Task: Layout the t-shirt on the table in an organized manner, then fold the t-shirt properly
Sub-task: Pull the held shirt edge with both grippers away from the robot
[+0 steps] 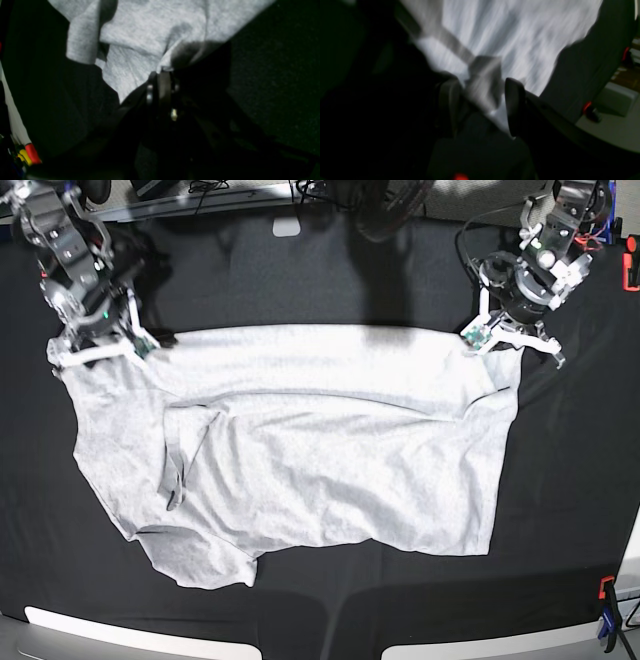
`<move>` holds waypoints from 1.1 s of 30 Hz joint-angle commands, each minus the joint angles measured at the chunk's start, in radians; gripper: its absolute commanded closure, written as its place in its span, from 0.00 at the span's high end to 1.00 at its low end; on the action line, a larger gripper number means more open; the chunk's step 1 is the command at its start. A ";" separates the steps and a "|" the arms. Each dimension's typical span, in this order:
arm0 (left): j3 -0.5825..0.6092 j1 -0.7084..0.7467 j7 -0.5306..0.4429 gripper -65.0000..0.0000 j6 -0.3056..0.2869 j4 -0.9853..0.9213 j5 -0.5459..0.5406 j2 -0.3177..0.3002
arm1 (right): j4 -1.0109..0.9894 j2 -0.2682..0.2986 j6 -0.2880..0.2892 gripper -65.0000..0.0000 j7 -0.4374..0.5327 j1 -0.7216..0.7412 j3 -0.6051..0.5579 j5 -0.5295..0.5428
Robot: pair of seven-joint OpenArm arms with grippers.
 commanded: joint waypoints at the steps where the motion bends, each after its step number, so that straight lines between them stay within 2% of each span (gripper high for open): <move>1: -0.004 0.006 0.059 0.00 -0.002 -0.003 -0.006 -0.014 | 0.025 0.037 -0.018 0.44 0.004 0.001 0.010 -0.011; 6: -0.004 0.005 0.059 0.00 -0.002 -0.003 -0.034 -0.011 | 0.026 0.093 -0.020 0.44 0.000 -0.022 0.010 -0.011; 12: -0.004 0.005 0.059 0.00 -0.003 -0.003 -0.034 -0.011 | -0.005 0.090 -0.011 0.44 0.090 -0.016 0.010 -0.011; 22: -0.004 0.005 0.059 0.00 -0.002 -0.003 -0.034 -0.011 | -0.101 0.089 -0.019 0.44 0.149 -0.007 0.010 -0.059; 30: -0.004 0.005 0.059 0.00 -0.003 -0.003 -0.034 -0.011 | -0.166 0.047 -0.011 0.44 0.151 0.061 0.008 -0.060; 33: -0.004 0.005 0.059 0.00 -0.003 -0.003 -0.034 -0.011 | -0.166 0.048 -0.011 0.31 0.151 0.061 0.007 -0.060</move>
